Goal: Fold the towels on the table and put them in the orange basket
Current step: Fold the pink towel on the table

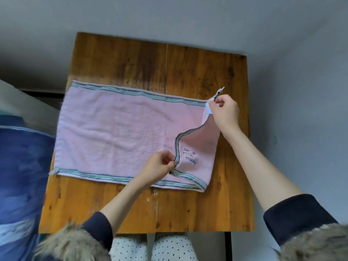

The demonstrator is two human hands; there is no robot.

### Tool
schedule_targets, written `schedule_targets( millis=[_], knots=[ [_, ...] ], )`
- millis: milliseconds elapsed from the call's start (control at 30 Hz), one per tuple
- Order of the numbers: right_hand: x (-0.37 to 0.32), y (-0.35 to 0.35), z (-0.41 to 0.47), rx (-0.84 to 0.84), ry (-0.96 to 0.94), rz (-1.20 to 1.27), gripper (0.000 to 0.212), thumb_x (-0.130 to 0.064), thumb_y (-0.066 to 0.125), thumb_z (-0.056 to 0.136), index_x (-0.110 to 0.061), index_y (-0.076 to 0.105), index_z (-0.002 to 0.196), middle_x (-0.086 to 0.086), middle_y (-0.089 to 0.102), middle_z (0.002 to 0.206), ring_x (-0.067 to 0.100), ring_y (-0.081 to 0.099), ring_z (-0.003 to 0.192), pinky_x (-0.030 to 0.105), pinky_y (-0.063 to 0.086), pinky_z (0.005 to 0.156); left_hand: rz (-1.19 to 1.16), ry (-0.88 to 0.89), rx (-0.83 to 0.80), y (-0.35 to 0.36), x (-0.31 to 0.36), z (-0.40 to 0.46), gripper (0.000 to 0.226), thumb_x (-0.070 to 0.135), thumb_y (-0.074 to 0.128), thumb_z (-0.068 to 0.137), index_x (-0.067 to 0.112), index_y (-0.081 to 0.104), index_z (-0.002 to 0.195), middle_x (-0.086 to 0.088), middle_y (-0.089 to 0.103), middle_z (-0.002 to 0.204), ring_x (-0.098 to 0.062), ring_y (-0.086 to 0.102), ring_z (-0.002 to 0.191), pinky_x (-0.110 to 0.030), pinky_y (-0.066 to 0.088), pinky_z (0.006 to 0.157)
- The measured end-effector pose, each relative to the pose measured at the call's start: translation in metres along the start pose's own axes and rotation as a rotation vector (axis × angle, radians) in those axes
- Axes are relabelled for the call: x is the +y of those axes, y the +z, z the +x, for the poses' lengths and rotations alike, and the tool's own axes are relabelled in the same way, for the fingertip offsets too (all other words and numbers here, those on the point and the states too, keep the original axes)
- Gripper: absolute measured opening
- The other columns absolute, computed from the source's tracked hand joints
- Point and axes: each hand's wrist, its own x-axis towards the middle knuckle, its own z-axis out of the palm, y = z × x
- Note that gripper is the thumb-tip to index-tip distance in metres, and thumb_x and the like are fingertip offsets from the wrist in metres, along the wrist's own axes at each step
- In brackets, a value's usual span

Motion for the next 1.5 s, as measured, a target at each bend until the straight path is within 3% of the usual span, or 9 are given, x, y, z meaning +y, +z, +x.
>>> schedule_targets(
  millis=[133, 233, 333, 533, 733, 933, 1167, 1300, 1500],
  knots=[
    [-0.058, 0.035, -0.02, -0.021, -0.065, -0.008, 0.02, -0.021, 0.052, 0.094, -0.006, 0.06, 0.105, 0.001, 0.057, 0.095, 0.011, 0.052, 0.087, 0.011, 0.038, 0.06, -0.067, 0.001, 0.051, -0.067, -0.009, -0.025, 0.021, 0.004, 0.058, 0.082, 0.02, 0.056, 0.069, 0.006, 0.056, 0.062, -0.006, 0.051, 0.058, -0.021, 0.04, 0.061],
    [-0.1, 0.064, -0.032, -0.04, -0.105, -0.012, 0.018, -0.023, 0.053, 0.091, -0.009, 0.061, 0.1, -0.001, 0.059, 0.092, 0.016, 0.056, 0.089, 0.027, 0.047, 0.071, -0.172, 0.004, 0.078, -0.118, -0.022, -0.049, 0.016, 0.004, 0.061, 0.081, 0.015, 0.058, 0.071, 0.005, 0.057, 0.063, -0.004, 0.051, 0.057, -0.022, 0.042, 0.064],
    [-0.144, 0.095, -0.044, -0.079, -0.151, -0.008, 0.017, -0.02, 0.054, 0.09, -0.007, 0.062, 0.098, 0.001, 0.059, 0.092, 0.016, 0.051, 0.088, 0.024, 0.037, 0.071, -0.303, -0.006, 0.175, -0.166, -0.04, -0.075, 0.002, 0.011, 0.062, 0.071, 0.01, 0.061, 0.073, 0.006, 0.059, 0.063, -0.007, 0.054, 0.059, -0.018, 0.045, 0.061],
    [-0.207, 0.175, -0.061, -0.204, -0.215, -0.029, 0.019, -0.018, 0.054, 0.087, -0.004, 0.064, 0.097, 0.004, 0.06, 0.091, 0.019, 0.054, 0.089, 0.031, 0.044, 0.081, -0.286, -0.095, 0.373, -0.229, -0.093, -0.102, 0.005, -0.008, 0.056, 0.079, -0.007, 0.061, 0.08, -0.009, 0.057, 0.071, -0.008, 0.051, 0.059, -0.011, 0.042, 0.054],
    [-0.212, 0.246, -0.065, -0.372, -0.211, -0.029, 0.013, -0.021, 0.055, 0.085, -0.017, 0.064, 0.093, 0.001, 0.066, 0.093, 0.023, 0.062, 0.095, 0.042, 0.051, 0.088, -0.279, -0.334, 0.517, -0.236, -0.154, -0.1, 0.01, 0.013, 0.06, 0.084, 0.013, 0.067, 0.092, 0.0, 0.067, 0.088, -0.013, 0.062, 0.08, -0.029, 0.05, 0.074],
    [-0.152, 0.257, -0.057, -0.38, -0.232, -0.308, 0.031, -0.022, 0.046, 0.094, -0.006, 0.058, 0.119, 0.01, 0.061, 0.119, 0.026, 0.055, 0.11, 0.03, 0.041, 0.09, -0.133, -0.422, 0.7, -0.224, -0.172, -0.082, 0.027, 0.011, 0.053, 0.087, 0.01, 0.06, 0.113, -0.007, 0.059, 0.105, -0.021, 0.057, 0.097, -0.03, 0.041, 0.087],
    [-0.068, 0.224, -0.041, -0.469, -0.347, -0.861, 0.053, -0.035, 0.045, 0.094, -0.018, 0.03, 0.142, 0.01, 0.019, 0.153, 0.032, 0.016, 0.14, 0.055, 0.021, 0.109, 0.217, -0.1, 0.605, -0.176, -0.153, -0.057, 0.034, 0.009, 0.05, 0.089, 0.01, 0.055, 0.123, -0.009, 0.05, 0.127, -0.027, 0.041, 0.121, -0.038, 0.032, 0.105],
    [-0.033, 0.203, -0.037, -0.653, -0.368, -0.949, 0.067, -0.048, 0.033, 0.096, -0.035, -0.008, 0.148, -0.001, -0.016, 0.157, 0.025, -0.014, 0.144, 0.056, 0.004, 0.113, 0.325, -0.21, 0.374, -0.149, -0.145, -0.042, 0.058, 0.035, 0.042, 0.096, 0.022, 0.019, 0.147, -0.009, 0.005, 0.157, -0.027, -0.007, 0.144, -0.051, 0.003, 0.115],
    [0.001, 0.172, -0.049, -0.602, -0.318, -0.937, 0.069, -0.058, 0.03, 0.093, -0.039, -0.01, 0.147, -0.005, -0.019, 0.156, 0.021, -0.015, 0.144, 0.054, 0.006, 0.114, 0.518, -0.244, 0.27, -0.134, -0.137, -0.019, 0.068, 0.05, 0.039, 0.093, 0.03, 0.004, 0.148, -0.007, -0.02, 0.155, -0.03, -0.03, 0.138, -0.064, -0.008, 0.107]
  ],
)
